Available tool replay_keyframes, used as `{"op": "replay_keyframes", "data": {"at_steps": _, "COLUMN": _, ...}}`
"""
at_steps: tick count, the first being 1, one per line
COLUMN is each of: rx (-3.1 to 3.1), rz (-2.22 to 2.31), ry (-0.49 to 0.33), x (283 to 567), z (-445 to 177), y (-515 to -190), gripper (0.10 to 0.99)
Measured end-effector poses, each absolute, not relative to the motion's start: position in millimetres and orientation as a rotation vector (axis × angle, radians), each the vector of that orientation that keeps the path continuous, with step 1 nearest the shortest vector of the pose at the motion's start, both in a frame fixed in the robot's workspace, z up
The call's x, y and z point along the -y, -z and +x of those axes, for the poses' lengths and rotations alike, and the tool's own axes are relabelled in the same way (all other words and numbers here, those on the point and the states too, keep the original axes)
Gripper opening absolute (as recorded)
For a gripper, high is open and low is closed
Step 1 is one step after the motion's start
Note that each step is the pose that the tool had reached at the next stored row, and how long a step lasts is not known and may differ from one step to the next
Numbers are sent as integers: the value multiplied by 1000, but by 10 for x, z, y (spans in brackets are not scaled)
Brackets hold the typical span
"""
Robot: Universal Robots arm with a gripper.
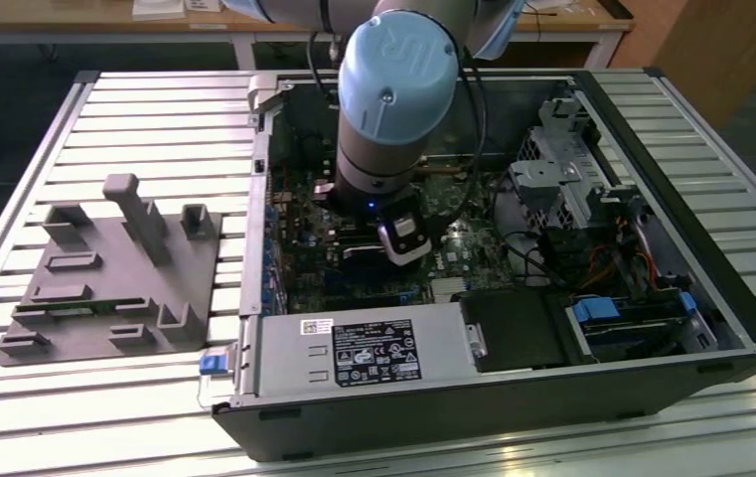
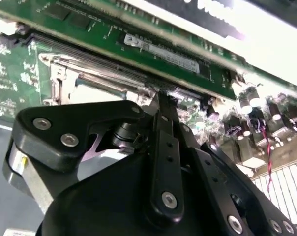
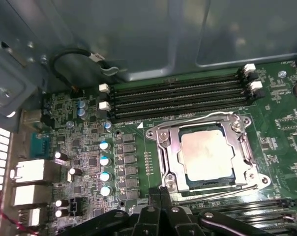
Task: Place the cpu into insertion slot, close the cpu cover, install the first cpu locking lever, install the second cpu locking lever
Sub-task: 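Install the second cpu locking lever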
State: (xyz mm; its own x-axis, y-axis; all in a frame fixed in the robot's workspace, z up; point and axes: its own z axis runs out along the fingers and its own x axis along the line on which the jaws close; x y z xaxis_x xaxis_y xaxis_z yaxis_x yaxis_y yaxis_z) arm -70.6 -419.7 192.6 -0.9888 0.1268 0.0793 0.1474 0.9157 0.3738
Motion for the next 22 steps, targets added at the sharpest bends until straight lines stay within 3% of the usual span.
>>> {"op": "replay_keyframes", "data": {"at_steps": 4, "rx": 3025, "rz": -217, "ry": 586, "x": 4196, "z": -706, "y": -2018, "gripper": 106}}
{"op": "replay_keyframes", "data": {"at_steps": 11, "rx": 3058, "rz": -234, "ry": 436, "x": 4194, "z": -692, "y": -2035, "gripper": 106}}
{"op": "replay_keyframes", "data": {"at_steps": 22, "rx": 3068, "rz": -239, "ry": 384, "x": 4054, "z": -534, "y": -2035, "gripper": 106}}
